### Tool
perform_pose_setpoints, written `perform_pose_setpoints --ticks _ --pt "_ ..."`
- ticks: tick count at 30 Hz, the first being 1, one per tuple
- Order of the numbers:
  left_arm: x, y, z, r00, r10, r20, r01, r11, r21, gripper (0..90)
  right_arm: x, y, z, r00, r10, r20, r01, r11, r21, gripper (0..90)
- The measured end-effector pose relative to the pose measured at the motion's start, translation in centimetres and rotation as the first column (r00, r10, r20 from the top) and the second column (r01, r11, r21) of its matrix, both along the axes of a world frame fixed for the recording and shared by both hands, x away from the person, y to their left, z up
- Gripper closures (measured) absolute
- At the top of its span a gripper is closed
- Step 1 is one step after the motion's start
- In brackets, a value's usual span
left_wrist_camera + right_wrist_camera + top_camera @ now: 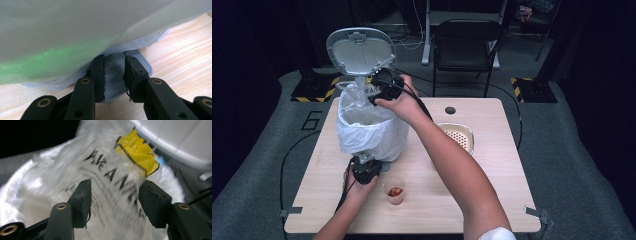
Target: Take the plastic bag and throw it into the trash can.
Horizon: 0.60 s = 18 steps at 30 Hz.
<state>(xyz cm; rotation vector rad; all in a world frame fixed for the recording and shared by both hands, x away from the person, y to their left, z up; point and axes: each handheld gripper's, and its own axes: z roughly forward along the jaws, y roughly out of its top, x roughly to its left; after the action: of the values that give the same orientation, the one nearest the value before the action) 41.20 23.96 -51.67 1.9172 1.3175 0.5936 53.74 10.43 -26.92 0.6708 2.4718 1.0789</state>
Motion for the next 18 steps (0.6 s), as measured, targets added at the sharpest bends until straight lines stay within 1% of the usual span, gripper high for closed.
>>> perform_pose_setpoints --ticks 1,2,3,4,5,7,9,10,11,12,13,14,15,16,17,18 --pt "0.0 0.0 0.0 1.0 0.0 -0.001 0.0 1.0 0.002 70.4 0.0 0.0 -0.3 0.9999 0.007 0.01 -0.007 0.9999 -0.014 43.1" --pt "0.0 0.0 0.0 1.0 0.0 -0.001 0.0 1.0 0.002 70.4 0.0 0.0 -0.3 0.9999 0.007 0.01 -0.007 0.9999 -0.014 43.1" --pt "0.0 0.0 0.0 1.0 -0.004 0.001 0.004 1.0 0.004 70.4 0.1 0.0 -0.6 1.0 0.01 0.001 -0.01 0.9999 0.004 42.5" --pt "0.0 0.0 0.0 1.0 -0.004 0.001 0.004 1.0 0.004 70.4 0.1 0.0 -0.6 1.0 0.01 0.001 -0.01 0.9999 0.004 42.5" --pt "0.0 0.0 0.0 1.0 -0.002 -0.004 0.002 1.0 -0.005 70.4 0.1 -0.1 -0.6 1.0 0.003 -0.009 -0.003 0.9999 0.015 42.6" --pt "-0.1 -0.1 0.0 1.0 -0.002 -0.008 0.002 0.9999 -0.011 70.4 0.2 -0.1 -0.6 1.0 0.004 -0.007 -0.004 0.9997 0.025 42.7" --pt "-0.1 -0.1 0.0 1.0 -0.002 -0.007 0.001 0.9999 -0.012 70.4 0.1 -0.2 -0.5 0.9999 0.0 -0.012 0.0 0.9998 0.022 43.0" --pt "-0.1 -0.1 0.0 1.0 -0.001 -0.008 0.001 0.9999 -0.012 70.4 0.1 -0.3 -0.4 1.0 0.0 -0.003 0.001 0.9997 0.026 43.4" --pt "-0.1 -0.1 0.0 1.0 -0.002 -0.008 0.002 0.9999 -0.012 70.4 0.0 -0.5 -0.1 0.9999 -0.01 0.01 0.009 0.9984 0.055 43.8" --pt "-0.1 -0.1 0.0 1.0 -0.002 -0.008 0.002 0.9999 -0.012 70.4 0.0 -0.5 -0.1 0.9999 -0.01 0.01 0.009 0.9984 0.055 43.8" --pt "-0.1 -0.1 0.0 1.0 -0.001 -0.008 0.001 0.9999 -0.012 70.4 -0.1 -0.8 0.2 1.0 -0.005 0.005 0.004 0.9971 0.076 44.2" --pt "0.0 0.0 0.0 1.0 -0.002 0.001 0.002 1.0 0.003 70.4 -0.1 -0.9 0.3 1.0 -0.003 0.002 0.003 0.9973 0.073 44.4" --pt "0.0 0.0 0.0 1.0 -0.002 0.001 0.002 1.0 0.003 70.4 -0.1 -0.9 0.3 1.0 -0.003 0.002 0.003 0.9973 0.073 44.4" --pt "-0.1 -0.1 0.0 1.0 -0.001 -0.008 0.001 0.9999 -0.012 70.4 -0.2 -1.1 0.5 1.0 -0.003 -0.001 0.003 0.9973 0.073 44.4" --pt "0.0 0.0 0.0 1.0 -0.002 0.001 0.002 1.0 0.004 70.4 -0.3 -1.4 0.6 1.0 0.004 0.009 -0.005 0.9969 0.078 44.5" --pt "0.0 0.0 0.0 1.0 0.0 -0.003 0.0 1.0 -0.001 70.4 -0.4 -1.6 0.8 1.0 0.003 -0.001 -0.003 0.9969 0.079 44.7"
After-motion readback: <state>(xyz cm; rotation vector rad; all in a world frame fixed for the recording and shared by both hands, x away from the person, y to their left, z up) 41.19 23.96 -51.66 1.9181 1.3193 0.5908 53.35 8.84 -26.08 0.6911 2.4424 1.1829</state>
